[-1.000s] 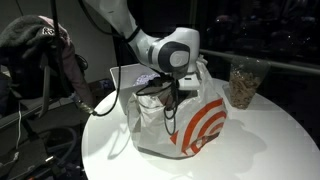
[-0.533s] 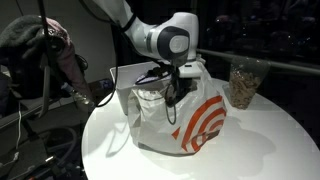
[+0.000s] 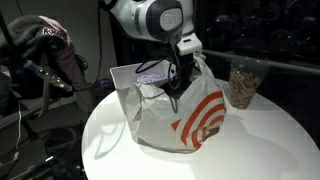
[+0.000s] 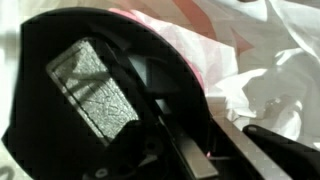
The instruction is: Transfer the items from the plastic to the box
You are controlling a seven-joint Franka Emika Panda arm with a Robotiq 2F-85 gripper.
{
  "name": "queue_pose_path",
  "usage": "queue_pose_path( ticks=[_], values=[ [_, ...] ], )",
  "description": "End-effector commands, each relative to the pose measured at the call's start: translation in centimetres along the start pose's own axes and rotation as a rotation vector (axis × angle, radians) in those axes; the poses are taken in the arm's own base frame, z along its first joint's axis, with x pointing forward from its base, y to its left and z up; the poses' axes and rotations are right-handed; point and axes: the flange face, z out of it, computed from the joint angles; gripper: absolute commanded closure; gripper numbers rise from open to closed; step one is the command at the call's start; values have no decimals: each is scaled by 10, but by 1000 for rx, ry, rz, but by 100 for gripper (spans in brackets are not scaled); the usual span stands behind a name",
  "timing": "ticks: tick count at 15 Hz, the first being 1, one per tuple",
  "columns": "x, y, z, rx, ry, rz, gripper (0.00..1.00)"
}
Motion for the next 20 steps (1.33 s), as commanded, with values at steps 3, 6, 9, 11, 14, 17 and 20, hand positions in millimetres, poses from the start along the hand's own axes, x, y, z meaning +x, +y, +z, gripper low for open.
queue_pose_path(
  ticks=[3,6,9,11,14,17,20],
  values=[
    [-7,13,-58,256,14,-137,97],
    [-22,10,-75,355,-52,-205,97],
    [-43,-2,-94,422,-143,-315,97],
    [-54,-5,-113,462,-204,-405,97],
    [-62,-5,-144,489,-202,-537,97],
    [-80,-23,-165,463,-150,-636,97],
    [-114,-47,-182,441,-106,-755,97]
  ],
)
